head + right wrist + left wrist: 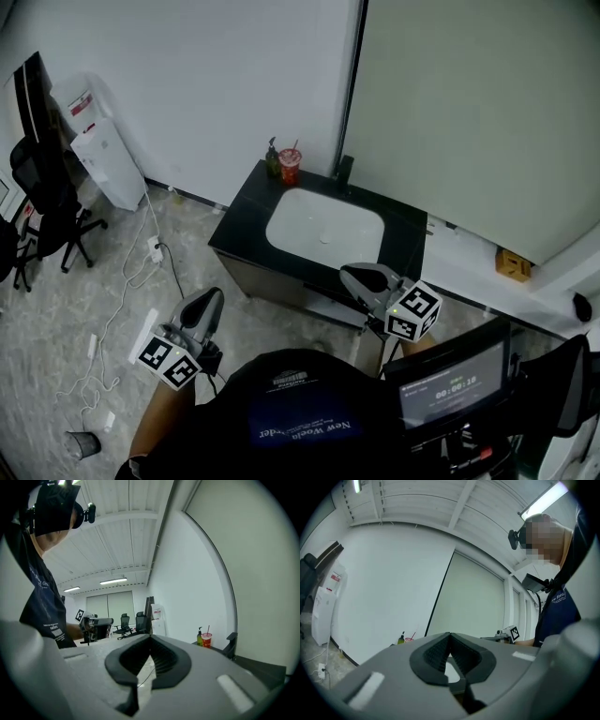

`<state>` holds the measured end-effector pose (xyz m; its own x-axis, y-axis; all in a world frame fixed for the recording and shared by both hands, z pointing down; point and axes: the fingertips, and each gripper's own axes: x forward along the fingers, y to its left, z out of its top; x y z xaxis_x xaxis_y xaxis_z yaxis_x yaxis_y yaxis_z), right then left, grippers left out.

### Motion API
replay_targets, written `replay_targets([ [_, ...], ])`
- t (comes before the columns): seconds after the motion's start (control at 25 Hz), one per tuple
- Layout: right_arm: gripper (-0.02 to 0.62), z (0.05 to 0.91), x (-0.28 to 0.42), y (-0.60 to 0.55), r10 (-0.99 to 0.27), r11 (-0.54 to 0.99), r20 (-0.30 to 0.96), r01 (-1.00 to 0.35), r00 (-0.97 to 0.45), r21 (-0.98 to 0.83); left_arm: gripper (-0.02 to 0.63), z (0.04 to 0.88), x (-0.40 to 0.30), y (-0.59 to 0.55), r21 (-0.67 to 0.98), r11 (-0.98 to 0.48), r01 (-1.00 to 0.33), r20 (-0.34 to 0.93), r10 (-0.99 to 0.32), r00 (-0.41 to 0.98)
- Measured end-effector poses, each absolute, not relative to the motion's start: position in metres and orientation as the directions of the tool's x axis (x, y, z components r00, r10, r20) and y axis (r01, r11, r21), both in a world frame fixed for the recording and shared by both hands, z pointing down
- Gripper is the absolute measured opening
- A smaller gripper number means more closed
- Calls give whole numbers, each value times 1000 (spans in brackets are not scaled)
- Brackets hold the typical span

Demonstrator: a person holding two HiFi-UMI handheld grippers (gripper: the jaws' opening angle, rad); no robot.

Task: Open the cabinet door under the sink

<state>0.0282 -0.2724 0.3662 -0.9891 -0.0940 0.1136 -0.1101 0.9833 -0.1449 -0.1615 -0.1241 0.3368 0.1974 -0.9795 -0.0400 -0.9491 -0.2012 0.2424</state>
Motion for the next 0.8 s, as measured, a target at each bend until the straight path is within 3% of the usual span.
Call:
replay_targets([
  [0.36,2,359,37,-384,-92,987,99,-104,-991,-122,0,327,-131,-267,267,-301,-915,-69,-953,294],
  [0.8,2,359,48,-447,-280,942,88,-291,-956,-164,0,333,-123,-375,278,-512,-813,-68,-855,515],
])
